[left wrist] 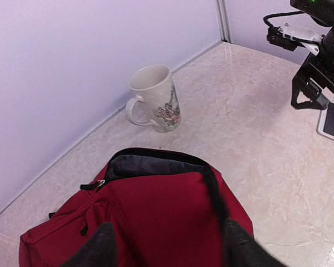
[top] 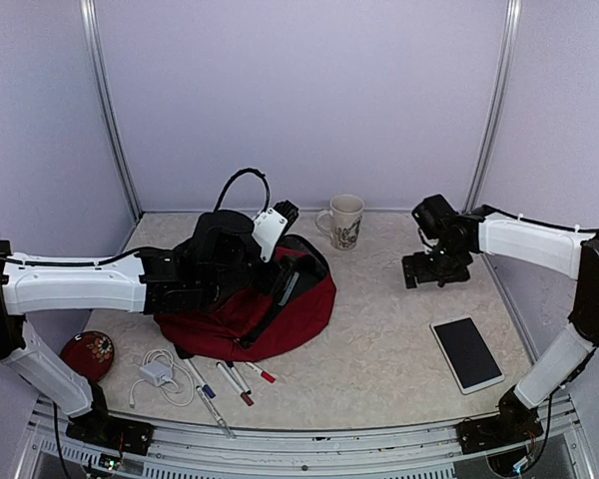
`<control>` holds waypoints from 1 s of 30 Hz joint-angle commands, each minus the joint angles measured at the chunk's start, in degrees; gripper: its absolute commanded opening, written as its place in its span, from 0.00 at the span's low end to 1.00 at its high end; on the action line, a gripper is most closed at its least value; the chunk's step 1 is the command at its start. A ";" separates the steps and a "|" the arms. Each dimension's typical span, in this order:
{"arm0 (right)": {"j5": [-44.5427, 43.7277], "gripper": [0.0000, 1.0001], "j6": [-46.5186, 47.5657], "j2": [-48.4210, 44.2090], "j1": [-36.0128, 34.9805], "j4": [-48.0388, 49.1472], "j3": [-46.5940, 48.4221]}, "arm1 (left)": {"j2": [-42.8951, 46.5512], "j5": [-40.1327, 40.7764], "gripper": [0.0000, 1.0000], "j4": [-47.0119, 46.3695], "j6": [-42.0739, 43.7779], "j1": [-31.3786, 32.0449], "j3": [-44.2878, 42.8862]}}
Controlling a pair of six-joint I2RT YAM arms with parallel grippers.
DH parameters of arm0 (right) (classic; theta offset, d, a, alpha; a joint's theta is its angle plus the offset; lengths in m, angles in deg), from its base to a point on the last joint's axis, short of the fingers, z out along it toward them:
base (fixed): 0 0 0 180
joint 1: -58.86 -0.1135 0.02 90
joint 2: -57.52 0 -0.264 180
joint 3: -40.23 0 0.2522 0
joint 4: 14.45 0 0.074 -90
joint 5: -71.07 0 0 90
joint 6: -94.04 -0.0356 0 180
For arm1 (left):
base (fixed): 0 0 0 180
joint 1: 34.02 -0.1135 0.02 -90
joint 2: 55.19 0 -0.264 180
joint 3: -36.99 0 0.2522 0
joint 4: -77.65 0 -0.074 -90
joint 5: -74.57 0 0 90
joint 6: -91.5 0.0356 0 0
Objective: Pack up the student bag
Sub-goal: Place the largest pocket in the student bag, then move the iPad to the center of the board.
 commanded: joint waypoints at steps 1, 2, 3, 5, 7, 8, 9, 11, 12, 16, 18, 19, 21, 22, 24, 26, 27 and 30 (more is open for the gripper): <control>5.83 1.00 0.10 -10.34 10.14 -1.64 -14.92 | -1.69 -2.86 0.85 -2.69 0.12 3.48 1.24; 11.61 1.00 1.29 -12.65 14.73 0.45 -17.78 | -1.91 -2.58 0.91 -3.19 0.73 4.68 1.22; 17.20 1.00 2.13 -14.53 18.55 2.58 -20.69 | -2.14 -2.42 0.97 -3.57 1.22 5.74 1.10; 24.30 1.00 2.85 -16.47 25.33 5.19 -24.87 | -2.75 -2.29 0.99 -4.11 2.05 8.23 0.69; 23.79 1.00 3.06 -16.58 28.56 5.83 -26.69 | -3.66 -2.64 0.99 -4.17 2.03 10.38 -0.04; 22.32 1.00 3.07 -16.20 29.07 6.04 -27.15 | -4.40 -3.18 0.99 -4.11 1.36 11.28 -0.52; 21.22 1.00 3.21 -15.33 29.34 6.32 -27.32 | -5.05 -4.07 0.99 -3.92 0.46 11.99 -0.96; 18.71 1.00 3.62 -13.46 29.81 6.86 -27.31 | -6.68 -6.55 0.99 -4.03 -0.73 13.33 -1.58; 17.63 1.00 4.00 -12.44 30.24 7.13 -27.23 | -7.60 -7.08 0.99 -4.33 -0.93 14.00 -1.53; 20.60 1.00 5.57 -7.85 32.09 7.47 -27.35 | -11.68 -6.68 0.99 -4.36 -1.64 16.26 -2.14; 27.05 1.00 6.11 -7.26 32.06 8.12 -27.96 | -13.28 -7.18 0.99 -4.37 -2.00 17.01 -2.26; 29.66 0.99 6.17 -7.39 31.98 8.48 -28.48 | -13.91 -7.73 0.99 -4.47 -2.19 17.14 -2.25; 32.82 0.96 6.21 -8.05 31.39 7.96 -29.02 | -15.25 -8.67 0.99 -4.88 -2.75 17.25 -2.22; 34.50 0.94 6.09 -8.33 30.77 7.56 -28.97 | -16.14 -9.03 0.99 -5.01 -2.94 17.29 -2.35; 36.71 0.89 4.61 -9.00 28.58 7.29 -28.96 | -17.92 -9.62 0.98 -5.11 -3.05 17.33 -2.74; 38.72 0.87 2.09 -9.50 24.42 8.61 -29.67 | -19.56 -10.16 0.97 -5.10 -3.03 17.33 -3.28; 39.31 0.87 0.64 -9.44 21.76 9.65 -29.90 | -20.20 -10.32 0.96 -5.11 -3.05 17.33 -3.48; 41.11 0.83 -6.06 -7.98 12.12 14.92 -29.89 | -21.08 -10.70 0.96 -5.40 -2.79 17.32 -3.86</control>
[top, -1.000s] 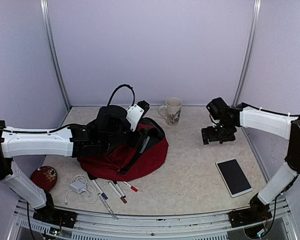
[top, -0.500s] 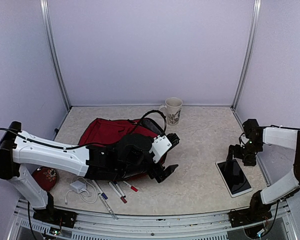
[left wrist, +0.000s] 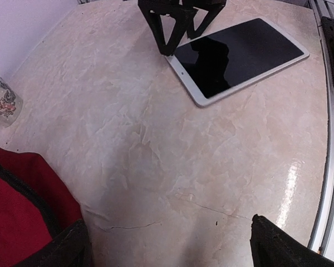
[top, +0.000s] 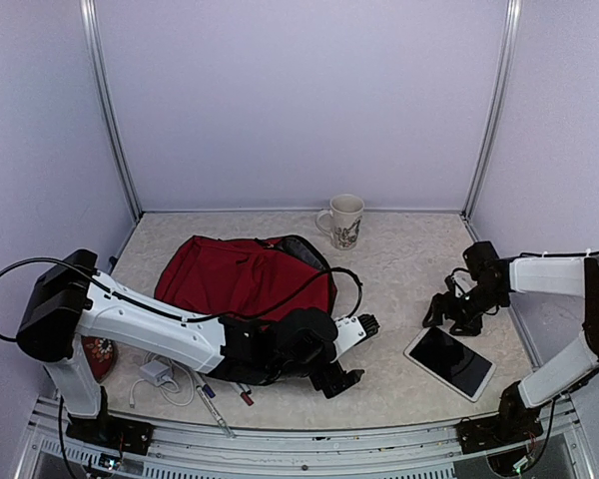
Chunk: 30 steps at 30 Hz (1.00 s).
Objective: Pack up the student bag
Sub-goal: Move the iPad to the center of the board.
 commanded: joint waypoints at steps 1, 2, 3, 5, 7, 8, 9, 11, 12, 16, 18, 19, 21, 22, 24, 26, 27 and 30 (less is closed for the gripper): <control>9.83 0.81 -9.73 2.24 -13.10 6.33 -1.10 | -1.26 -1.53 0.96 -1.77 -0.30 0.10 -1.82; 11.30 0.80 -11.20 3.47 -16.39 8.09 -0.18 | -1.06 -1.42 0.96 -1.79 -0.12 0.01 -1.55; 12.08 0.80 -12.16 5.25 -19.23 9.12 1.32 | -0.86 -1.32 0.96 -1.73 -0.08 -0.17 -1.09; 10.85 0.80 -12.37 7.60 -24.31 7.67 5.73 | -0.37 -1.47 0.96 -1.69 -0.55 -0.69 -0.30; 7.33 0.83 -11.32 8.38 -26.61 2.29 10.26 | 0.17 -2.10 0.95 -2.00 -0.92 -0.91 0.80; 4.84 0.84 -11.46 7.50 -26.58 0.11 11.44 | 0.23 -2.51 0.94 -2.27 -0.91 -0.91 1.22; 1.93 0.86 -11.60 6.16 -26.14 -1.80 12.07 | 0.18 -2.82 0.94 -2.39 -0.91 -0.87 1.45; -4.24 0.93 -12.48 2.91 -24.10 -5.74 11.73 | -0.40 -3.04 0.92 -2.40 -1.16 -0.71 1.42; -6.92 0.97 -13.22 1.11 -22.61 -7.00 10.56 | -0.78 -3.27 0.91 -2.41 -1.24 -0.61 1.12; -14.46 1.00 -17.95 -5.88 -15.31 -10.28 4.82 | -3.57 -3.75 0.90 -2.13 -0.78 0.16 -1.46; -16.85 1.00 -20.22 -9.67 -11.98 -10.78 1.82 | -5.66 -3.91 0.90 -1.48 -0.20 0.49 -3.72; -17.53 1.00 -21.37 -12.27 -10.19 -10.44 0.06 | -6.72 -4.13 0.91 -1.06 0.02 0.65 -4.88; -19.42 1.00 -24.61 -17.53 -6.80 -10.45 -2.79 | -8.93 -4.45 0.90 -0.24 0.34 0.92 -7.24; -20.54 1.00 -27.17 -20.74 -5.46 -10.83 -3.94 | -9.74 -4.67 0.90 0.00 0.40 1.02 -8.16; -23.23 1.00 -31.48 -23.98 -4.04 -12.44 -5.70 | -11.23 -5.03 0.90 0.05 0.47 1.14 -9.70; -24.48 1.00 -36.70 -24.99 -3.56 -14.75 -7.15 | -12.35 -5.61 0.91 -0.08 0.32 1.27 -10.70; -25.20 1.00 -39.92 -24.54 -3.51 -17.00 -7.40 | -12.86 -6.08 0.91 -0.12 0.28 1.31 -11.17; -27.59 1.00 -44.71 -21.05 -3.41 -20.57 -7.24 | -14.08 -6.97 0.91 -0.14 0.43 1.60 -12.27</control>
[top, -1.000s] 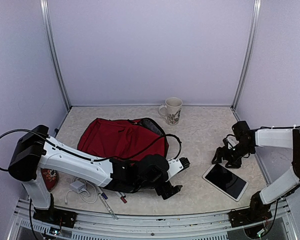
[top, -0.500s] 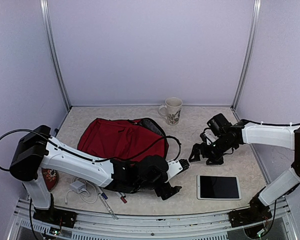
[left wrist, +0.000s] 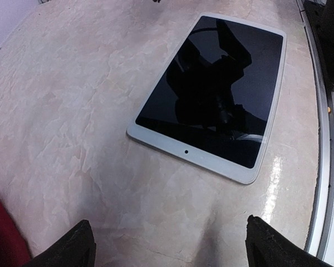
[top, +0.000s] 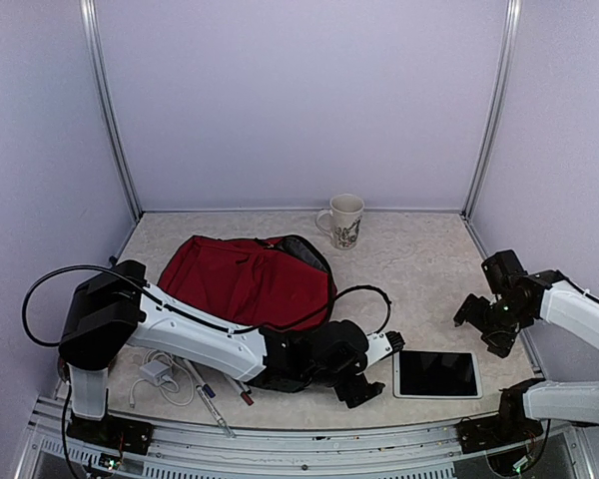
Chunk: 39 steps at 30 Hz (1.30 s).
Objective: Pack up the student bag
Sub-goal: Move the iPad to the center of the board.
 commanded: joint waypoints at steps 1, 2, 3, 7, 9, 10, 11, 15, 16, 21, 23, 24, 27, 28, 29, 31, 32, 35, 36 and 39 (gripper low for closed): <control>-4.80 1.00 -10.38 4.70 0.59 -7.06 -0.58 | -1.86 -2.11 0.91 0.22 0.82 0.64 -2.81; -4.39 1.00 -10.85 6.24 0.59 -7.57 -0.15 | -2.02 -2.17 0.91 0.34 0.90 0.69 -3.02; -3.68 1.00 -11.59 7.56 0.59 -7.86 0.04 | -2.12 -2.21 0.91 0.31 0.95 0.75 -3.07; 2.19 1.00 -12.86 11.32 0.59 -4.33 -1.85 | -1.96 -3.33 0.91 -0.24 1.45 1.04 -2.79; 5.83 0.99 -12.75 11.81 0.59 -0.85 -3.64 | -1.87 -3.77 0.95 -0.56 2.52 1.53 -2.68; 7.43 0.98 -12.74 11.71 0.59 0.51 -4.41 | -1.91 -3.53 0.97 -0.81 3.29 1.93 -2.69; 8.73 0.96 -12.99 11.36 0.47 1.63 -5.02 | -2.01 -3.02 0.99 -1.12 4.45 2.59 -2.66; 13.50 0.86 -18.07 7.60 -2.00 5.41 -8.59 | -2.96 -1.90 0.99 -3.72 7.78 4.51 -1.95; 14.62 0.84 -20.05 6.81 -3.42 6.69 -9.37 | -3.39 -2.11 0.99 -4.31 7.94 4.62 -1.93; 15.86 0.82 -30.88 6.94 -13.34 11.38 -9.21 | -5.88 -1.43 0.99 -5.23 9.09 4.64 -2.17; 16.39 0.82 -33.08 10.23 -17.79 13.97 -7.51 | -6.87 0.01 0.99 -5.08 9.46 4.64 -1.68; 16.88 0.82 -33.29 12.63 -20.14 15.78 -6.25 | -7.23 2.23 0.99 -4.87 9.22 4.57 -1.11; 17.21 0.82 -30.18 20.49 -23.80 18.00 -0.67 | -6.04 5.61 0.99 -4.99 6.38 3.34 2.60; 16.99 0.82 -27.74 22.89 -24.74 18.85 1.42 | -4.46 5.36 0.99 -6.08 5.28 2.73 4.90; 17.35 0.83 -24.14 25.12 -25.24 20.72 3.14 | -2.32 5.07 0.99 -7.58 4.40 2.24 7.36; 19.68 0.83 -16.29 29.25 -25.59 22.41 7.00 | 2.86 4.41 0.99 -10.09 3.76 1.57 12.31; 20.23 0.83 -12.45 30.85 -25.60 21.95 8.89 | 5.37 3.67 0.99 -10.84 3.76 1.27 14.53; 15.67 0.83 -2.12 31.87 -25.60 17.34 12.06 | 14.01 -0.16 0.98 -10.58 2.76 -0.41 19.75; 14.96 0.83 0.65 30.59 -25.48 16.84 11.30 | 16.26 -1.42 0.97 -9.23 1.89 -1.72 21.24; 18.57 0.87 9.26 25.32 -25.35 19.32 7.08 | 22.05 -3.36 0.83 -3.06 -0.80 -4.67 23.87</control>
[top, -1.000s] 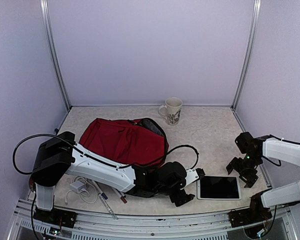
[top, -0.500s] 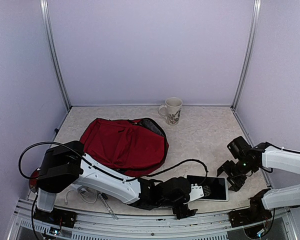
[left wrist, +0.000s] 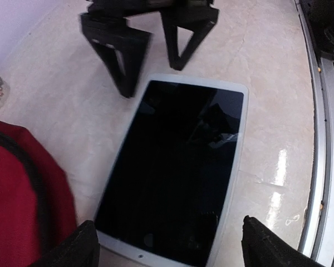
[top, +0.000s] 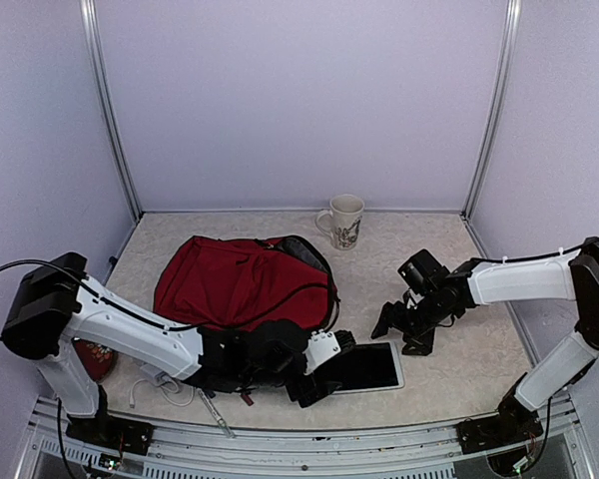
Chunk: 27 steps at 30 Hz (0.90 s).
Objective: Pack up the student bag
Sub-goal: Move the iPad to the center of the board, then pick up the iPad from the center of the board.
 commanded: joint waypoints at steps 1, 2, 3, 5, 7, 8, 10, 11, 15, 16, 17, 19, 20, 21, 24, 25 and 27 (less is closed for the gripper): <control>2.38 0.89 16.82 -6.60 0.05 1.18 -5.82 | 9.09 -3.71 0.76 6.47 -4.01 -3.45 3.79; 3.41 0.90 18.02 -8.35 0.71 1.43 -7.36 | 10.40 -3.65 0.70 7.08 -4.18 -3.68 5.06; 4.26 0.92 19.12 -9.99 1.43 1.04 -8.72 | 11.26 -3.48 0.66 8.23 -4.23 -3.82 6.10; 5.85 0.95 21.40 -13.23 3.37 0.83 -11.50 | 11.09 -3.34 0.58 9.68 -4.36 -4.37 7.27; 8.46 0.97 23.56 -16.46 5.63 2.21 -13.87 | 8.97 -3.43 0.53 10.99 -3.81 -4.95 6.51; 10.63 0.97 24.56 -17.77 6.92 3.87 -15.08 | 7.36 -3.30 0.52 11.84 -3.35 -5.01 5.40; 15.36 0.97 25.71 -19.27 8.82 7.39 -16.98 | 4.00 -3.27 0.49 13.03 -2.77 -4.99 2.66; 17.11 0.97 26.07 -19.50 9.20 9.16 -17.53 | 2.66 -3.13 0.48 12.99 -2.75 -5.04 1.78; 20.49 0.98 27.85 -17.32 9.27 12.01 -18.12 | -2.06 -2.80 0.46 12.02 -4.28 -5.91 0.92; 21.33 0.97 28.14 -16.36 9.27 12.48 -18.26 | -2.76 -2.83 0.46 11.87 -4.72 -6.27 0.80; 22.37 0.97 28.42 -15.46 9.27 13.13 -18.60 | -3.38 -2.76 0.46 11.70 -4.98 -6.58 0.79; 24.12 0.97 28.29 -13.78 9.27 15.11 -19.38 | -4.61 -2.78 0.46 11.28 -4.94 -6.65 0.42; 24.88 0.97 27.93 -13.26 9.27 16.25 -19.88 | -5.15 -3.20 0.46 11.16 -4.89 -6.58 0.18; 25.69 0.97 27.63 -12.90 9.27 17.54 -20.28 | -5.60 -3.72 0.46 11.03 -4.91 -6.58 -0.10; 27.77 0.96 26.78 -12.36 9.27 20.59 -21.29 | -6.55 -4.97 0.46 10.48 -4.87 -6.58 -0.38; 28.59 0.96 26.64 -12.42 9.27 21.46 -21.58 | -6.83 -5.06 0.46 10.37 -4.79 -6.59 -0.36; 31.47 0.96 25.78 -12.72 9.27 24.31 -22.41 | -7.54 -5.24 0.46 10.44 -4.40 -6.63 -0.44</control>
